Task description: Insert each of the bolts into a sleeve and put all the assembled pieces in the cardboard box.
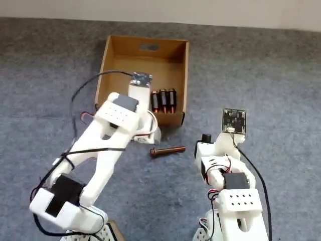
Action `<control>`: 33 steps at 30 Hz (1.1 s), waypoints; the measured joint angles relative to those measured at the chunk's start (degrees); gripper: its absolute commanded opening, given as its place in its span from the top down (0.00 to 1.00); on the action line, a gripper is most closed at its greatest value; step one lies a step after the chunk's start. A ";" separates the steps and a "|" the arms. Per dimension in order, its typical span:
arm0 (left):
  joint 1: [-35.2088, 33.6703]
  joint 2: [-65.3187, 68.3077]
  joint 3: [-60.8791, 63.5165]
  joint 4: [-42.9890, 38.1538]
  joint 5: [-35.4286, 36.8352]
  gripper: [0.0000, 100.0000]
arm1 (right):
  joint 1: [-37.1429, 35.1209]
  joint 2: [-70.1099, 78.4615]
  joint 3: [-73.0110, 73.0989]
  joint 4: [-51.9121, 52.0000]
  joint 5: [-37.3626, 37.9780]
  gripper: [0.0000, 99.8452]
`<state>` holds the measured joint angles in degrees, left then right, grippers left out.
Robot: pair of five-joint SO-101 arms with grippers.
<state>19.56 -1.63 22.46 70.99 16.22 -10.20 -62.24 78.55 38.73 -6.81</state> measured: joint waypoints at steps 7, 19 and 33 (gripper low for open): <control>8.00 6.59 0.00 -4.75 -0.18 0.73 | 0.00 0.00 1.49 -1.14 0.00 0.99; 5.54 10.20 0.00 -5.10 -0.18 0.86 | 0.00 0.00 1.49 -1.23 0.00 0.99; 5.27 10.73 0.00 -12.84 -7.38 0.90 | 0.09 0.00 2.20 -1.23 0.00 0.99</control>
<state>24.84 9.10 22.46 58.15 8.84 -10.11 -62.24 80.75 37.49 -6.81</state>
